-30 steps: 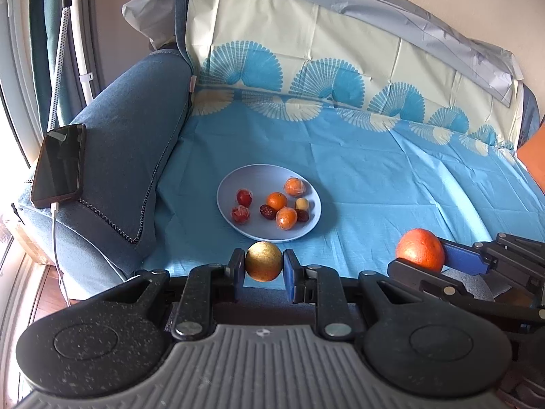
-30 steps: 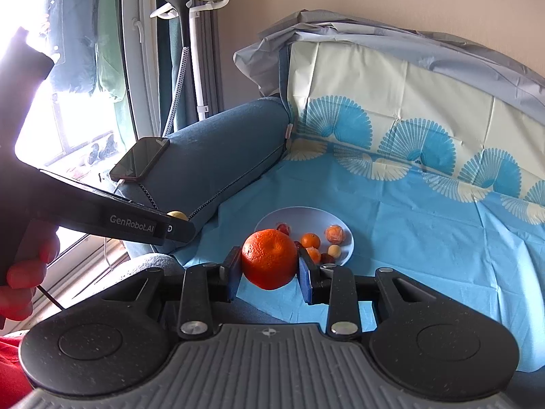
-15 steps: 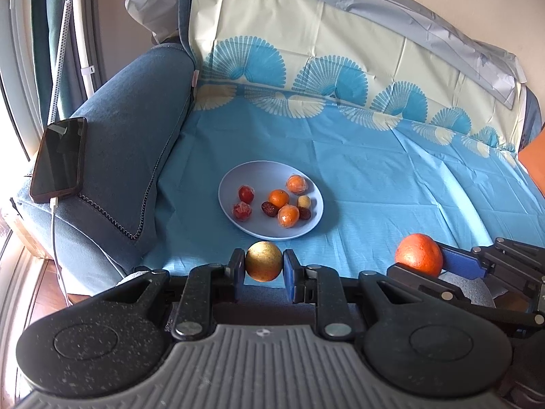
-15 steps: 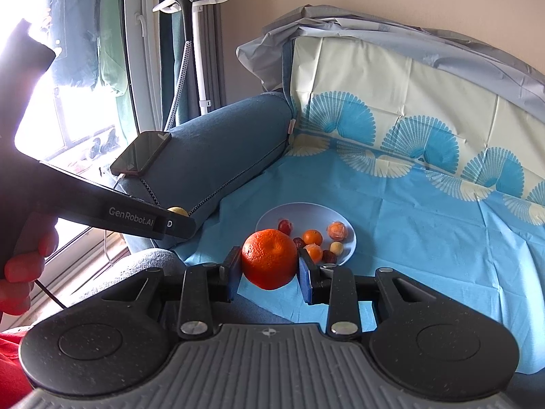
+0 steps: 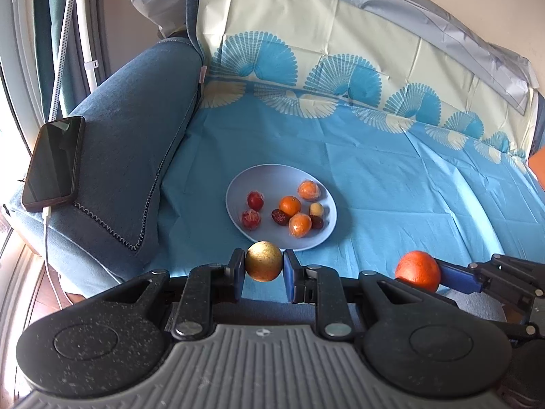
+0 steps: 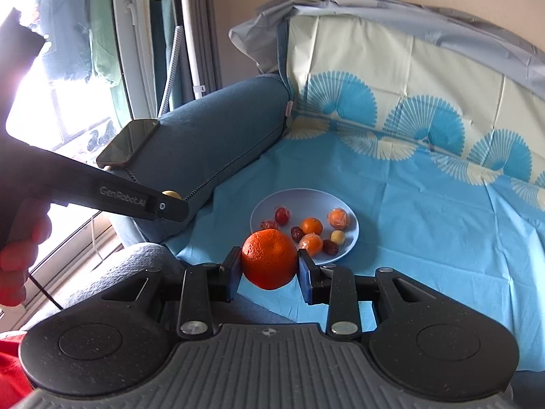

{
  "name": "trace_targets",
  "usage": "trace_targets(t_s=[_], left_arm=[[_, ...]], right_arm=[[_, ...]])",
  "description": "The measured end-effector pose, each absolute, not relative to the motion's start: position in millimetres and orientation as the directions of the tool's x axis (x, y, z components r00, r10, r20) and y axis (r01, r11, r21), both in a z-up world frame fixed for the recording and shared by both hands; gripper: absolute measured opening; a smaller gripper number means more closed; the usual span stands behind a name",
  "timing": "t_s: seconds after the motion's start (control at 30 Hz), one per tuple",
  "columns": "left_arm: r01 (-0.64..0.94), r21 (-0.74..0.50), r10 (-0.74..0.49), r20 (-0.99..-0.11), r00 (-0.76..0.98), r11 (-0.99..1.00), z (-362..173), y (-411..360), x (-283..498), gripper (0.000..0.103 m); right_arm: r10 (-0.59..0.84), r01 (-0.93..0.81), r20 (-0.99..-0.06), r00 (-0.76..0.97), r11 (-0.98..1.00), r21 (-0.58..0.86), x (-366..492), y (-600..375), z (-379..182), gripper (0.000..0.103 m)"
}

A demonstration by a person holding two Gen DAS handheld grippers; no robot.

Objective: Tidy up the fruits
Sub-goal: 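Carry the nut and tangerine over the plate with both grippers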

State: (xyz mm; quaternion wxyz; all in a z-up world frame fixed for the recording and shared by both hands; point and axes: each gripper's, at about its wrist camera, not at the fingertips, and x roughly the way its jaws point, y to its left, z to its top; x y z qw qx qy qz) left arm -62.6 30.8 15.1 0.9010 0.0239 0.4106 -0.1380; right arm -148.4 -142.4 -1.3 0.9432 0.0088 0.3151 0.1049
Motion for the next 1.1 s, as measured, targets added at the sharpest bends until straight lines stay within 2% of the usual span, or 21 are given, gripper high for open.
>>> trace_targets(t_s=[0.3, 0.77, 1.1], left_arm=[[0.255, -0.083, -0.222, -0.782, 0.583, 0.963, -8, 24, -18, 0.026], [0.268, -0.077, -0.228, -0.772, 0.594, 0.96, -24, -11, 72, 0.026], [0.296, -0.034, -0.202, -0.804, 0.559, 0.955, -75, -47, 142, 0.026]], right_arm=[[0.179, -0.152, -0.63, 0.756, 0.984, 0.096, -105, -150, -20, 0.035], [0.151, -0.113, -0.64, 0.754, 0.989, 0.1, -13, -170, -55, 0.035], [0.124, -0.098, -0.679, 0.724, 0.992, 0.077, 60, -179, -101, 0.035]])
